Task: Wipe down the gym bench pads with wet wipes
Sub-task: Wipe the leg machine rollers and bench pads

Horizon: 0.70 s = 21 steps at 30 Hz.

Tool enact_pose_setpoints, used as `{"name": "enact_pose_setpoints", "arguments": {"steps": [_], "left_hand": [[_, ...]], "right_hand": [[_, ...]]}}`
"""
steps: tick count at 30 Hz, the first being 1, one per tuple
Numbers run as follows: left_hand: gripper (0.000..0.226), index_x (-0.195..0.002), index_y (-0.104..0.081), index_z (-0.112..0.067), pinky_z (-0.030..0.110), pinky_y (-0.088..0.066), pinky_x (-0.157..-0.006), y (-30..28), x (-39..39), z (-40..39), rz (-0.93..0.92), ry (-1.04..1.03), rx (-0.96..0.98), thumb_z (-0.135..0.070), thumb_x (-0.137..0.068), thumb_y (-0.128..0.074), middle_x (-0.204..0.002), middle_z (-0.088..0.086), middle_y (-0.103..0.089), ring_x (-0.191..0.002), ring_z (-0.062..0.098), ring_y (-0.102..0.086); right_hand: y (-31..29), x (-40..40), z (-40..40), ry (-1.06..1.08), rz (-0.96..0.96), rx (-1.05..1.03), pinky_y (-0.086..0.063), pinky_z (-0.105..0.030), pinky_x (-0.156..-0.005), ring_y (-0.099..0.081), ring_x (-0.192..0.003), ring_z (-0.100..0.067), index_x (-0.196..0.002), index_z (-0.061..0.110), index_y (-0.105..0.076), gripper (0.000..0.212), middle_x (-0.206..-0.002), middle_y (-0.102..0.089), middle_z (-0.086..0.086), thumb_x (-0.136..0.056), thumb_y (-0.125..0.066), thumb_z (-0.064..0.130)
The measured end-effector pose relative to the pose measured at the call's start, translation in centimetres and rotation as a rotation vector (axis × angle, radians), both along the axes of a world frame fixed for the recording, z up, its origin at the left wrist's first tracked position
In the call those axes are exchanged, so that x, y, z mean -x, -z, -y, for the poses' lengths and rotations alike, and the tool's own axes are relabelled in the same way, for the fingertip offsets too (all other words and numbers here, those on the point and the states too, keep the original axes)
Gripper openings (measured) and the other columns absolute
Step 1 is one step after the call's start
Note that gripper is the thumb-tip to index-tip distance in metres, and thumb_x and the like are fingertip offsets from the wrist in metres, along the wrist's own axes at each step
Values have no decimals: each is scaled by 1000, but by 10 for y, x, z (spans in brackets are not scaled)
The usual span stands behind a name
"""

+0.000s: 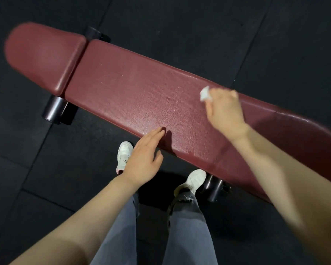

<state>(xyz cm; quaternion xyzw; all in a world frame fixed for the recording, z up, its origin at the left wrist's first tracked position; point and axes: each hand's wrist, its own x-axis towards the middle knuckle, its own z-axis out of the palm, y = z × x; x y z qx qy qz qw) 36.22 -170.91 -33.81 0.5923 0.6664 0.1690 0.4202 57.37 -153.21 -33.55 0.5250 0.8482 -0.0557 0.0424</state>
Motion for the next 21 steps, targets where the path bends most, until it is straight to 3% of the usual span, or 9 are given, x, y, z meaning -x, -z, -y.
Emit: {"name": "enact_pose_setpoints", "arguments": {"steps": [3, 6, 8, 11, 14, 17, 19, 21], "left_hand": [[63, -151, -38, -14, 12, -6, -118, 1, 3, 0, 19, -13, 5, -2, -91, -52, -156, -7, -32, -146, 4, -23], [65, -152, -36, -13, 35, -19, -123, 4, 3, -1, 40, -17, 15, -1, -90, -52, -159, -1, -32, -148, 12, -25], [65, -152, -36, -14, 39, -21, -122, 5, 4, -2, 47, -19, 14, -1, -90, -52, -159, -1, -32, -148, 12, -24], [65, -152, -35, -16, 37, -19, -123, 7, 7, -2, 52, -19, 3, -2, -90, -52, -159, -3, -31, -149, 11, -23], [65, -152, -36, -15, 35, -18, -123, 8, 11, 0, 56, -23, 2, -2, -91, -52, -159, -3, -31, -148, 10, -23], [64, -151, -36, -15, 23, -11, -122, 6, 18, 1, 37, -31, 3, -1, -91, -53, -159, -3, -32, -148, 9, -23], [65, -152, -35, -15, 9, -2, -116, 5, 25, 0, 25, -41, 3, -2, -91, -52, -159, -4, -32, -147, 6, -23], [64, -152, -34, -15, 5, 0, -113, 5, 33, -2, 36, -55, 8, -2, -92, -51, -158, -5, -32, -143, -1, -19]], "right_hand": [[0, 12, 73, -480, 105, 205, -42, -35, -68, -63, -69, -24, -110, 17, -62, 40, -74, -64, 1, -71, -61, 13], [-3, 6, 104, -809, 65, 289, -36, -31, -69, -56, -67, -18, -93, 20, -68, 22, -72, -58, 6, -71, -67, 20], [-1, 13, 81, -860, 65, 334, -39, -32, -70, -57, -71, -18, -91, 22, -67, 14, -76, -59, 6, -77, -67, 21], [7, 29, 18, -600, 180, 281, -45, -32, -64, -61, -69, -21, -90, 21, -61, 11, -73, -59, 4, -84, -60, 13], [8, 27, -40, -161, 32, 18, -47, -44, -72, -61, -73, -35, -91, 10, -60, 5, -81, -64, -13, -90, -58, 14], [16, 30, -48, 191, -64, 10, -40, -45, -85, -58, -91, -36, -101, 7, -59, 19, -98, -63, -14, -95, -46, 19], [23, 41, -23, 234, -94, 14, -39, -44, -88, -57, -95, -35, -105, 8, -58, 19, -100, -63, -13, -94, -45, 17], [25, 51, 15, 156, -93, 54, -39, -44, -85, -57, -92, -33, -104, 10, -60, 18, -96, -63, -11, -91, -48, 15]]}}
